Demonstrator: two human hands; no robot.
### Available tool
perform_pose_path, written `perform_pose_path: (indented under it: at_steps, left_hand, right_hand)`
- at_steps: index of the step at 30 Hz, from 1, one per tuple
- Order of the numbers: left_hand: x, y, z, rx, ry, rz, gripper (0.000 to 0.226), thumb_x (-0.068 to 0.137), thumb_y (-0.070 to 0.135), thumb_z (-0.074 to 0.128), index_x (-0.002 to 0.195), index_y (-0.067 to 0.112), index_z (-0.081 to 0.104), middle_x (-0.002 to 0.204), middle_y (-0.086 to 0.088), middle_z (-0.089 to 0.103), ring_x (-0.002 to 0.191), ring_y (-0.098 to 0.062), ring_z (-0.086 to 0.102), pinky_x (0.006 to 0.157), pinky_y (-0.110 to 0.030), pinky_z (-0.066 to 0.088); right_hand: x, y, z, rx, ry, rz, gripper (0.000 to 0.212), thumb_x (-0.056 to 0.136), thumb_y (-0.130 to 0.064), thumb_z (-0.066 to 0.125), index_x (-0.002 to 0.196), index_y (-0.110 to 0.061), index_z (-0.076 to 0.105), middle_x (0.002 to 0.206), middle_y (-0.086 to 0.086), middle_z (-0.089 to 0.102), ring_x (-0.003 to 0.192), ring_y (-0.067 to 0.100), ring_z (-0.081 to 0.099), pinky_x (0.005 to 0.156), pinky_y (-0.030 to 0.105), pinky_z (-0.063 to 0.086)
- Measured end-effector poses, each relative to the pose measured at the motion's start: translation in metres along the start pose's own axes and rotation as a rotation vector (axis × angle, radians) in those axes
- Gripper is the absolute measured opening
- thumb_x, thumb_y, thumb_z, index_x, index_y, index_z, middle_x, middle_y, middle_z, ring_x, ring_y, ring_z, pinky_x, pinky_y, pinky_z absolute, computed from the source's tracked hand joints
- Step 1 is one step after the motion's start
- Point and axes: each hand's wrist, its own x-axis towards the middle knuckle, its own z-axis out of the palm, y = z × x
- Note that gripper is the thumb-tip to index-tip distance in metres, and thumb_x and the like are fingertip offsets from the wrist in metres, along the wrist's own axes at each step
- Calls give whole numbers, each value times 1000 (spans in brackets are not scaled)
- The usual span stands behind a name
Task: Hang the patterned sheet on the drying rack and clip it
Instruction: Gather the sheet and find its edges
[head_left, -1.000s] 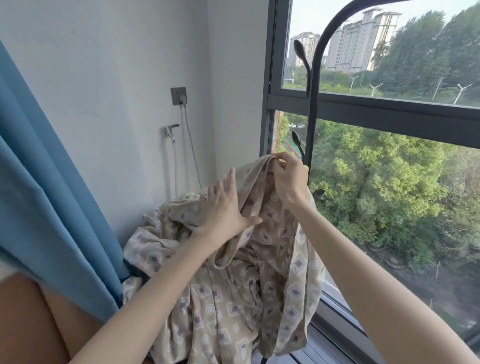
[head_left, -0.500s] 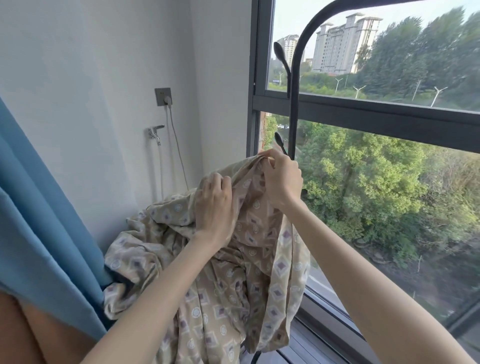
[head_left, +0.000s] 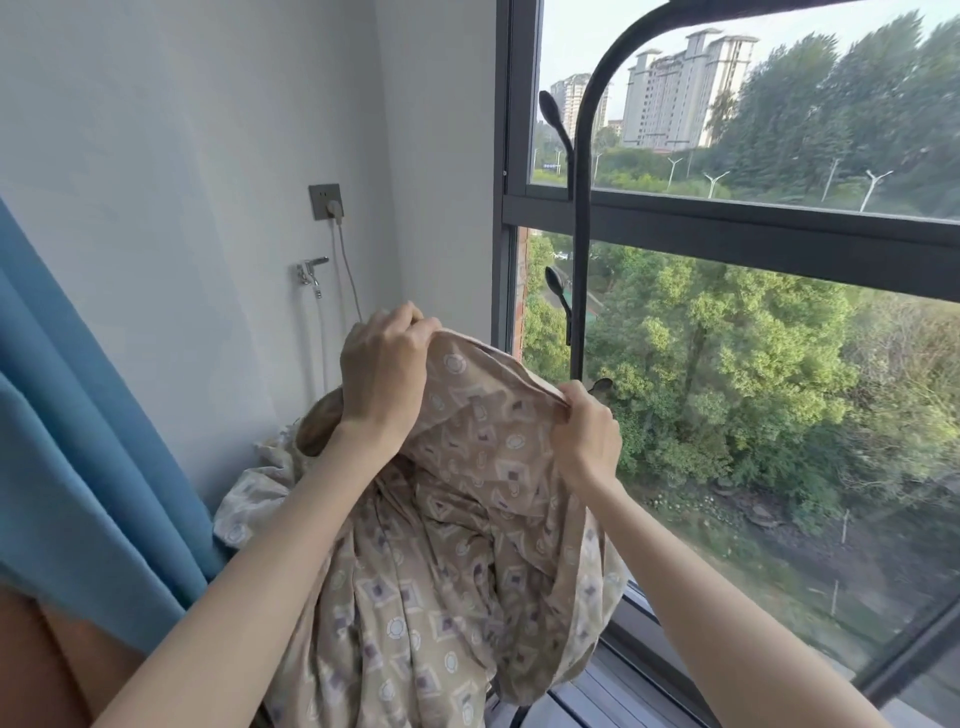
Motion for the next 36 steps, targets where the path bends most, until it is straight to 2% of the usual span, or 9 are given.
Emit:
perform_pose_path:
  at_steps: [10, 14, 20, 22, 25, 27, 31, 34, 36]
  left_hand:
    - [1, -6, 8, -323, 28, -256, 26, 100, 12, 33, 102, 8, 59, 103, -9, 64, 89, -29, 58, 66, -28, 34]
    - [2, -10, 18, -437, -28, -332, 23, 98, 9, 31, 100, 4, 53, 99, -15, 63, 88, -32, 56, 67, -30, 32]
    - [23, -20, 2, -328, -2, -236, 20, 100, 20, 34, 98, 4, 47, 100, -19, 58, 93, -37, 54, 71, -39, 37]
    - [27, -21, -9, -400, -77, -184, 39, 92, 36, 53, 118, 8, 43, 112, -20, 51, 105, -33, 49, 83, -39, 40]
    - [27, -26, -24, -375, -253, -76, 105, 59, 49, 79, 141, 25, 17, 117, -21, 40, 111, -29, 39, 95, -42, 38]
    - [22, -29, -35, -289, -286, -3, 119, 54, 46, 84, 143, 40, 6, 111, -13, 38, 104, -25, 39, 92, -43, 43]
    - [8, -27, -63, -193, -171, -22, 70, 83, -3, 58, 140, 31, 35, 101, -4, 58, 85, -21, 54, 67, -33, 42]
    - [4, -32, -77, -81, -167, -152, 41, 91, 5, 45, 127, 22, 52, 106, -17, 65, 91, -37, 60, 70, -39, 44]
    - [1, -36, -82, -136, -130, -248, 39, 91, 6, 42, 127, 17, 54, 105, -22, 64, 92, -42, 60, 72, -42, 45]
  right_hand:
    - [-12, 47, 16, 0, -241, 439, 24, 90, -1, 36, 108, -6, 52, 106, 19, 60, 95, 36, 57, 73, 38, 46]
    - [-7, 51, 6, 65, -151, 457, 25, 94, -1, 33, 107, -7, 53, 102, 16, 60, 83, 30, 52, 68, 33, 39]
    - [29, 21, -44, 241, 25, 396, 20, 93, -10, 36, 94, -8, 56, 84, 8, 60, 74, 26, 53, 61, 32, 37]
    - [37, 2, -64, 314, 58, 336, 17, 90, -15, 40, 90, -6, 56, 78, 5, 59, 70, 24, 52, 60, 33, 36]
    - [41, -27, -85, 429, 55, 258, 18, 83, -19, 44, 88, -7, 56, 75, 2, 60, 69, 22, 52, 65, 33, 41]
    - [40, -49, -94, 437, 37, 197, 19, 83, -18, 44, 89, -6, 57, 79, 4, 62, 70, 21, 53, 67, 32, 42]
    - [35, -81, -107, 448, 22, 88, 14, 85, -18, 45, 72, -16, 50, 70, 0, 57, 66, 22, 52, 63, 32, 42]
    - [25, -96, -119, 434, -16, 8, 9, 80, -20, 61, 81, -12, 57, 70, -1, 60, 64, 19, 56, 57, 29, 43]
    - [15, -103, -130, 425, -112, -44, 28, 69, -22, 78, 84, -15, 56, 69, -8, 57, 62, 9, 53, 51, 25, 40]
